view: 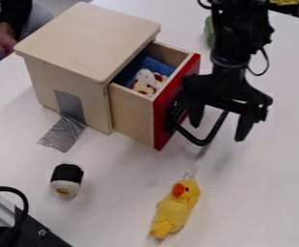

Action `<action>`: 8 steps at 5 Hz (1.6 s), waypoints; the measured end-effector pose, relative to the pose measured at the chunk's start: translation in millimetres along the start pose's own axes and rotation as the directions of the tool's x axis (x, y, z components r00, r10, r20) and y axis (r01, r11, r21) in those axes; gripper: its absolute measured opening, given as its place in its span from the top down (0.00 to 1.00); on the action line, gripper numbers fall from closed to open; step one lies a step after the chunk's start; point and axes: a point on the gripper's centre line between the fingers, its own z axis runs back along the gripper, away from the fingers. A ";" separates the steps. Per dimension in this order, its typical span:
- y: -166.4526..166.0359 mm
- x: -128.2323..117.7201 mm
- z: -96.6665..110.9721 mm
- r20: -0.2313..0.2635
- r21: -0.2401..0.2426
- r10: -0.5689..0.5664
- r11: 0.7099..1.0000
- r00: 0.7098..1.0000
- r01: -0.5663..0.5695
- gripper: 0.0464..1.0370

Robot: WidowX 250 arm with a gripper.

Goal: Close the drawer

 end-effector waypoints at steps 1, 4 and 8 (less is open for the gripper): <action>-2.2 13.8 -9.5 0.002 0.022 -0.011 1.000 1.000 0.010 0.04; 17.4 25.3 -31.5 -0.042 0.076 0.005 0.997 0.999 -0.002 0.66; 102.7 9.1 -33.1 -0.091 0.164 0.045 0.986 0.995 -0.030 0.92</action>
